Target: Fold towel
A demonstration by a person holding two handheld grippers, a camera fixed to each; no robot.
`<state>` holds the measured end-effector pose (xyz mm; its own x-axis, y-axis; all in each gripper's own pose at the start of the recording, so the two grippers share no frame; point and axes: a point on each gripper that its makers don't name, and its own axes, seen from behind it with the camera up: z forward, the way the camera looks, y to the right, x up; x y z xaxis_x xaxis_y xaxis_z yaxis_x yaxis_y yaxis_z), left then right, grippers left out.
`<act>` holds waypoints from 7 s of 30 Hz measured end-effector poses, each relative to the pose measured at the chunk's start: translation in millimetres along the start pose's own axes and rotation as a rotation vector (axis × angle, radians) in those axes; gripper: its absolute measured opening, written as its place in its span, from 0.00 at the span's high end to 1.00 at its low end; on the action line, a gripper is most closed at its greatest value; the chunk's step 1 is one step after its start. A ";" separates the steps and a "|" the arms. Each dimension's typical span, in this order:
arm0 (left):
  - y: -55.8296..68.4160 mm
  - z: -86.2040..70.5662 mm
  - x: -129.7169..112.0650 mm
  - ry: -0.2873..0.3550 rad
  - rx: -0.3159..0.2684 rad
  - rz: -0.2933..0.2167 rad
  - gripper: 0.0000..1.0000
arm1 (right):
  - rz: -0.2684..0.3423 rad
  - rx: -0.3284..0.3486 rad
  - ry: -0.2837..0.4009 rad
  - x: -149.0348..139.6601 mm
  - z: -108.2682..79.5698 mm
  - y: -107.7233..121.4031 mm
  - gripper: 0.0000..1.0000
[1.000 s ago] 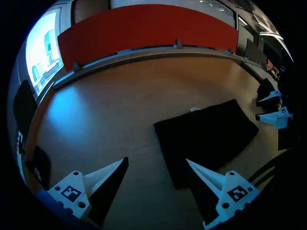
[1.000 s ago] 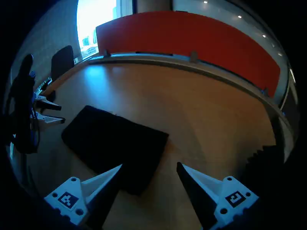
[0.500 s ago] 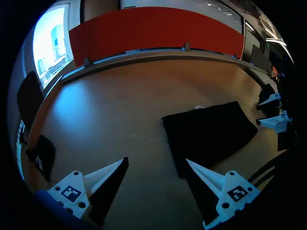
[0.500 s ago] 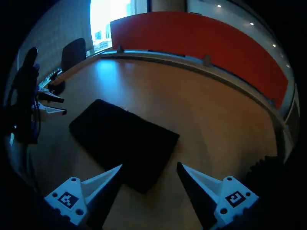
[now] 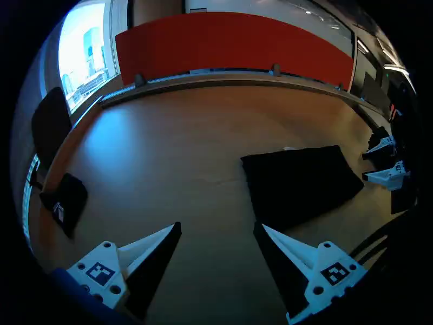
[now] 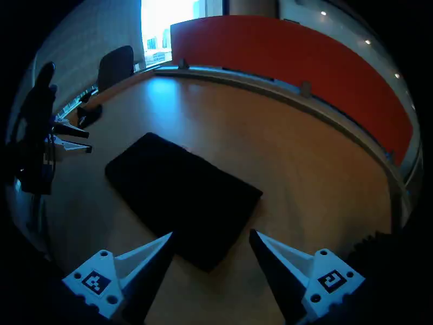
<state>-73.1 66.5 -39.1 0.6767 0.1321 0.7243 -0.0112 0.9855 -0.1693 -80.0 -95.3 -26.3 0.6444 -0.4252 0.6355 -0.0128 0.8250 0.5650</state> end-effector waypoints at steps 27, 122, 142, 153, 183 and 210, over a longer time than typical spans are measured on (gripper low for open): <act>-5.9 -31.8 -31.1 -0.019 0.026 -0.039 0.00 | -0.040 0.031 -0.079 -51.7 5.0 -7.1 0.19; -29.5 -64.4 -11.1 0.051 0.045 -0.094 0.00 | -0.352 0.157 0.104 138.1 18.1 -99.9 0.96; -36.2 -83.4 -31.6 0.058 0.048 -0.145 0.00 | -0.421 0.339 -0.051 103.7 105.7 -204.3 0.95; -42.3 -83.6 -34.2 0.056 0.053 -0.160 0.00 | -0.397 0.344 -0.069 97.3 107.3 -202.3 0.69; -33.6 -80.4 -26.7 0.062 0.054 -0.143 0.00 | -0.278 0.252 -0.057 63.0 67.6 -155.9 0.23; -31.5 -85.8 -30.7 0.067 0.057 -0.141 0.00 | -0.214 0.200 -0.106 17.3 67.1 -140.4 0.29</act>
<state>-30.3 22.3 -113.4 0.7221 -0.0132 0.6916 0.0465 0.9985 -0.0295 -118.3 -243.4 -59.3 0.5657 -0.6267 0.5359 -0.0422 0.6271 0.7778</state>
